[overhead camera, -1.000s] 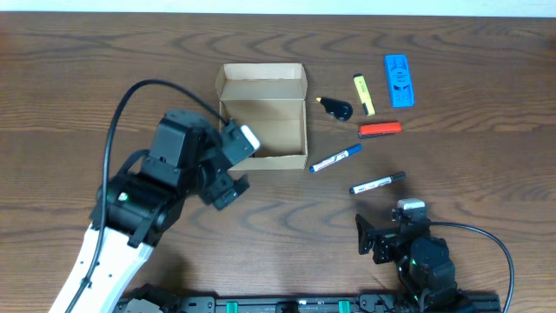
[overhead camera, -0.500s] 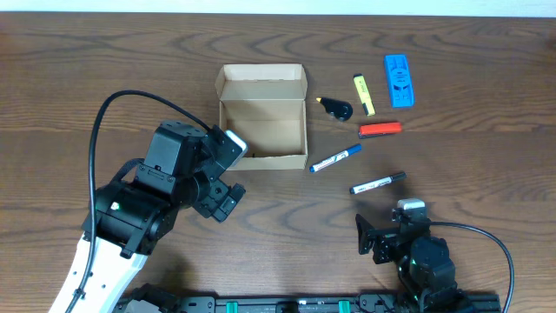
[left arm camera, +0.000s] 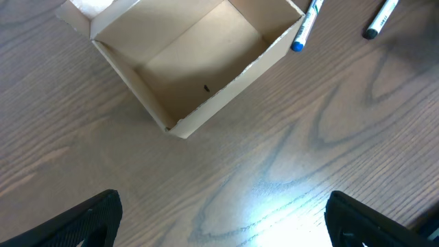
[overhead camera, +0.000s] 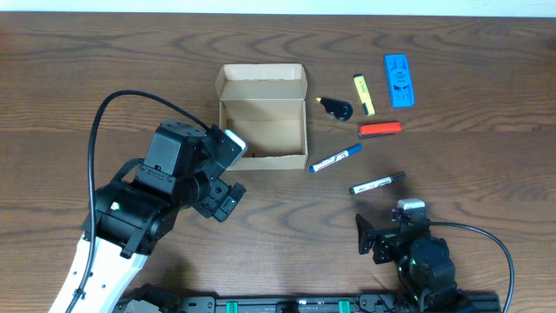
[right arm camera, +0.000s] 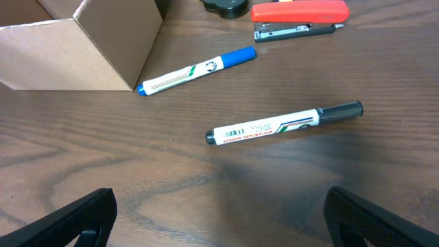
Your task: Pack container
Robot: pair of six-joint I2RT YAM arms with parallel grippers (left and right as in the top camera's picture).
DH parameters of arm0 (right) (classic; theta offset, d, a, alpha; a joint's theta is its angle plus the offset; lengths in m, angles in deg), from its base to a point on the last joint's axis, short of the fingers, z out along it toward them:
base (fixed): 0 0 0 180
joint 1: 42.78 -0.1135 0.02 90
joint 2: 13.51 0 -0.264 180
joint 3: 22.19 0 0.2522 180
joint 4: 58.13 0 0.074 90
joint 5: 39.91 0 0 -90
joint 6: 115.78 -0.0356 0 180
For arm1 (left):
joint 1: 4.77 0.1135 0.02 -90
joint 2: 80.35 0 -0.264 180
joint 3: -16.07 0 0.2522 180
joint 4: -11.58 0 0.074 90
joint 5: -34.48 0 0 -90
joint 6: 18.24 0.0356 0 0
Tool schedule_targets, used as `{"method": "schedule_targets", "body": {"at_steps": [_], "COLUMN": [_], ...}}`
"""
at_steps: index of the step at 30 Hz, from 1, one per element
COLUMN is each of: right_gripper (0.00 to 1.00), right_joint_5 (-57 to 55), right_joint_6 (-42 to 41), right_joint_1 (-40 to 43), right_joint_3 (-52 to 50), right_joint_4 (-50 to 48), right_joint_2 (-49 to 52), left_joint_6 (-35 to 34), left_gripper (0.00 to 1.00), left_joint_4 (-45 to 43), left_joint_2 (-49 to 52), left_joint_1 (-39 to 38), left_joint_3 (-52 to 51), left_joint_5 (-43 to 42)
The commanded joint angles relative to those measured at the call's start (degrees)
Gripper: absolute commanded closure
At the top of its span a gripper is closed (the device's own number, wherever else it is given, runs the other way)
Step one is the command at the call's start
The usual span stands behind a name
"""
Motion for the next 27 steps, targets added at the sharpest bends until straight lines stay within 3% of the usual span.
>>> {"method": "schedule_targets", "body": {"at_steps": [1,9,11,15,19,27], "right_gripper": [0.01,0.01,0.01,0.01,0.01,0.01], "right_joint_5": [-1.4,-2.5,1.0,15.6,17.6,18.8], "right_joint_6": [2.1,3.6,0.9,-12.7,-17.4,-14.5], "right_joint_1": [0.1,0.1,0.1,0.1,0.1,0.2], "right_joint_3": [-0.2,-0.2,-0.2,-0.2,-0.2,0.2], "right_joint_4": [-0.2,-1.9,-3.0,-4.1,-4.9,-9.6], "right_joint_2": [-0.4,-0.4,-0.4,-0.4,-0.4,3.4], "left_joint_6": [-0.4,-0.4,-0.4,-0.4,-0.4,-0.4], "left_gripper": [0.05,0.05,0.05,0.05,0.05,0.05], "left_joint_4": [0.3,0.3,0.3,0.3,0.3,0.3], "left_joint_2": [-0.4,-0.4,-0.4,-0.4,-0.4,-0.4], "left_joint_1": [0.2,0.2,0.2,0.2,0.2,0.2], "left_joint_3": [1.1,1.1,1.1,1.1,1.1,1.1], "left_joint_5": [-0.2,-0.2,-0.2,-0.2,-0.2,-0.2]}}
